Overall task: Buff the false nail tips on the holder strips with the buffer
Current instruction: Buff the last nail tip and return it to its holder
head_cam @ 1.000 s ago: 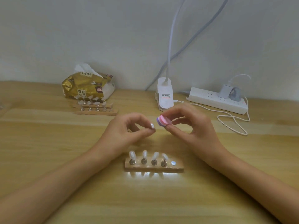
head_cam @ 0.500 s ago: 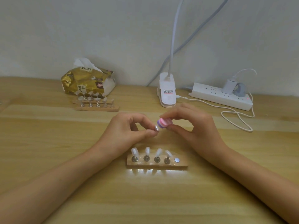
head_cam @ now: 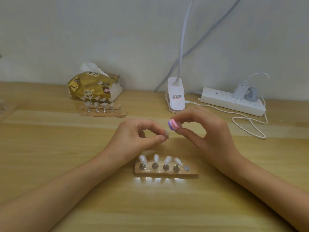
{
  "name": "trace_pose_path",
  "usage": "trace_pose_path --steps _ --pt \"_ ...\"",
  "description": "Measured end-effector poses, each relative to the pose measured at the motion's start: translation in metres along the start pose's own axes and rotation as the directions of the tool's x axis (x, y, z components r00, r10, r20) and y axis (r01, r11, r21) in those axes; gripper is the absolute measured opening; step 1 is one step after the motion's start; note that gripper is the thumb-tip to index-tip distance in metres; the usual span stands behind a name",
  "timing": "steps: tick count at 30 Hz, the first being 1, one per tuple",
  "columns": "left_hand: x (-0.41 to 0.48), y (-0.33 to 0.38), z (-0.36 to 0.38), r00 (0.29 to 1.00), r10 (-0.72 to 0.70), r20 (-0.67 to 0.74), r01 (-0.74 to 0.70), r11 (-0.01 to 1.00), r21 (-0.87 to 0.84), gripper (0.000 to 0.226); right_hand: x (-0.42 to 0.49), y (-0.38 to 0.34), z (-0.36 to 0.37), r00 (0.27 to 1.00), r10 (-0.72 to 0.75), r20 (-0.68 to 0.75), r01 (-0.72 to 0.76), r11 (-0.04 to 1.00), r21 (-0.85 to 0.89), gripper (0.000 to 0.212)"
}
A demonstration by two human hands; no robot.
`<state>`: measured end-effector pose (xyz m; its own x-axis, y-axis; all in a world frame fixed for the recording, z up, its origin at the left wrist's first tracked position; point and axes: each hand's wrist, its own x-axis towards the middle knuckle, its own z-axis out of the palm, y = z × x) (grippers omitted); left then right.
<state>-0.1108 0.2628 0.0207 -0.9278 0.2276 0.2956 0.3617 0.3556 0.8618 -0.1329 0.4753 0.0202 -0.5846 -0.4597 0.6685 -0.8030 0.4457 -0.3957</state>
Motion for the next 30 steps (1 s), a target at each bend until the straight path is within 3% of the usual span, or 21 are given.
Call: trace_pose_path --steps 2,5,8,10,12,14,15,17,19,21,23,26,28,30 --pt "0.0002 0.0002 0.0000 1.000 0.008 0.009 -0.008 1.000 0.018 0.003 -0.0009 -0.0013 0.0016 0.999 -0.025 0.039 0.025 1.000 -0.014 0.013" --pt "0.0007 -0.0010 0.0007 1.000 0.006 0.006 -0.006 1.000 -0.001 0.007 -0.0003 0.0003 -0.0026 0.998 0.054 0.032 -0.053 0.999 -0.002 0.013" --pt "0.0007 -0.0017 0.0008 1.000 0.005 0.011 -0.005 1.000 0.006 0.005 -0.0003 -0.0024 -0.0012 0.999 -0.031 0.019 0.031 1.000 -0.004 0.012" --pt "0.0006 -0.0020 0.0008 1.000 0.004 0.021 -0.004 1.000 0.004 0.005 -0.0005 -0.0016 -0.0006 0.998 0.021 0.066 -0.021 1.000 0.001 0.014" --pt "0.0005 -0.0020 0.0007 0.999 0.000 0.032 0.000 1.000 -0.013 0.006 -0.0002 -0.0001 -0.0040 0.999 0.047 0.013 -0.047 0.999 0.004 0.013" --pt "0.0008 -0.0016 0.0008 0.999 -0.007 0.038 0.008 1.000 -0.024 0.004 0.0003 -0.0019 -0.0050 0.999 -0.050 -0.016 0.050 0.999 0.001 0.011" --pt "0.0013 -0.0021 0.0007 0.999 -0.008 0.036 0.009 1.000 -0.019 0.004 0.0000 -0.0021 -0.0037 0.996 -0.087 0.019 0.088 0.996 -0.001 0.011" --pt "0.0011 -0.0022 0.0010 0.999 -0.016 0.040 0.017 1.000 -0.015 0.005 -0.0002 0.0004 -0.0038 0.996 -0.029 0.083 0.029 1.000 0.000 0.012" --pt "0.0001 -0.0008 0.0007 0.999 -0.021 0.040 0.022 0.999 -0.029 0.004 -0.0008 0.0023 -0.0067 0.999 0.025 0.028 -0.025 1.000 -0.017 0.011" --pt "0.0008 -0.0004 0.0002 0.999 -0.024 0.030 0.025 0.999 -0.030 0.005 -0.0005 -0.0013 -0.0058 0.999 -0.043 -0.024 0.042 0.999 -0.028 0.011" --pt "0.0010 -0.0007 0.0004 0.999 -0.025 0.020 0.025 1.000 -0.009 0.006 -0.0018 -0.0034 -0.0011 0.997 -0.064 0.035 0.065 0.998 -0.024 0.013" --pt "0.0002 -0.0001 0.0014 0.999 -0.028 0.027 0.029 0.999 -0.019 0.006 -0.0010 -0.0009 -0.0026 0.999 0.025 0.041 -0.024 0.999 -0.024 0.013" --pt "0.0004 0.0002 0.0016 0.999 -0.027 0.026 0.027 0.999 -0.017 0.008 0.0001 -0.0029 -0.0034 0.999 -0.041 0.011 0.042 0.999 -0.017 0.011" --pt "0.0004 -0.0004 0.0016 0.999 -0.032 0.015 0.032 0.999 0.002 0.009 -0.0010 -0.0049 0.0010 0.996 -0.055 0.076 0.055 0.998 -0.004 0.014"
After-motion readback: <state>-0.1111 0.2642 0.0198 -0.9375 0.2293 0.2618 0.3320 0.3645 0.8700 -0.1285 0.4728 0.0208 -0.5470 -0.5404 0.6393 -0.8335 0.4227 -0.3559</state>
